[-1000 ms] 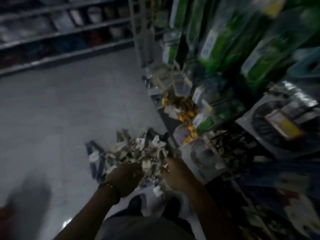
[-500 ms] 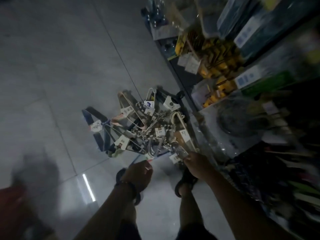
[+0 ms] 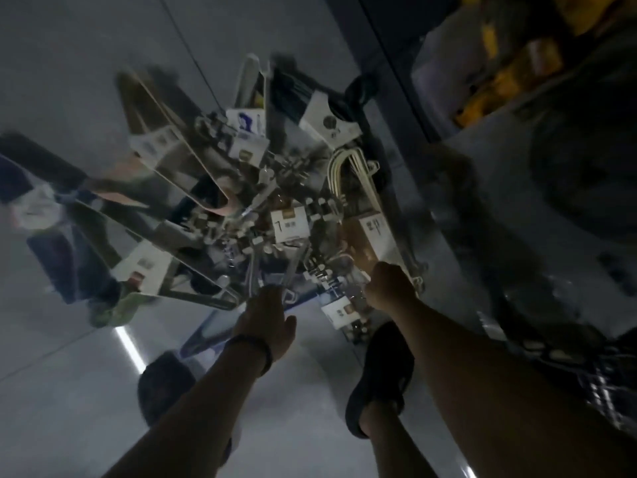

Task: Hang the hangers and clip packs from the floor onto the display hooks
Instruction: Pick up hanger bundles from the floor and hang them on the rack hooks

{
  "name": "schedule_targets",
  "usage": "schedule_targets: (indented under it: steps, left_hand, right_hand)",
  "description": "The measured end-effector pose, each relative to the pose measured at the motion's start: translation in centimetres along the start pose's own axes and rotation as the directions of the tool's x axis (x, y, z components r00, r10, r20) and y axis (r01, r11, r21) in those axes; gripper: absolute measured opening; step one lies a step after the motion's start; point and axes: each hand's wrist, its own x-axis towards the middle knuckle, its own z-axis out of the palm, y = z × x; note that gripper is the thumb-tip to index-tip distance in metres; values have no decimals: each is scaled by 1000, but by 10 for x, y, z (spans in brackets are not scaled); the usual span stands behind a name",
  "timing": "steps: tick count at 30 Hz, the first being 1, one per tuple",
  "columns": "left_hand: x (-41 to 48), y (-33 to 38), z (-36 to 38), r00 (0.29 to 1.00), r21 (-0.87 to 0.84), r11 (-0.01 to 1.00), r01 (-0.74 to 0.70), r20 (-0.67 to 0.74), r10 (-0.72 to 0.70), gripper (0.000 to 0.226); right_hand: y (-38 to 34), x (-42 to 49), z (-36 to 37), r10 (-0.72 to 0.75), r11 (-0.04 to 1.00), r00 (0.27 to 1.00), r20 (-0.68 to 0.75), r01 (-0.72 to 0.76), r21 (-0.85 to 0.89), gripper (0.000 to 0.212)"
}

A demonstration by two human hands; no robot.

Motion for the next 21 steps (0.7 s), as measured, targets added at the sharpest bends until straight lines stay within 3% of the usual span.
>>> schedule_targets:
  steps: [5, 10, 13, 16, 17, 19, 21]
  left_hand:
    - [57, 5, 80, 989, -17, 1000, 12, -146, -14, 100]
    - [59, 7, 111, 973, 101, 993, 57, -228, -33, 116]
    - [61, 7, 105, 978, -14, 995, 102, -179, -103, 115]
    - [68, 6, 88, 984, -44, 986, 161, -72, -164, 106]
    - [72, 4, 83, 985, -56, 985, 164, -51, -167, 100]
    - [79, -1, 75, 983, -99, 979, 178, -25, -181, 86]
    - [85, -4, 72, 984, -88, 980, 179, -7, -180, 75]
  right_hand:
    - [49, 72, 61, -67, 994, 998, 7, 68, -85, 54]
    - [62, 92, 88, -132, 990, 984, -120, 125, -62, 44]
    - [68, 98, 83, -168, 983, 986, -10, 167, -76, 47]
    - [68, 95, 71, -85, 996, 965, 249, 80, 31, 63]
    - [67, 94, 69, -77, 995, 953, 295, 53, 86, 60]
    - [67, 91, 65, -78, 980, 950, 302, 17, 201, 47]
    - [65, 84, 60, -39, 935, 961, 272, -61, 349, 47]
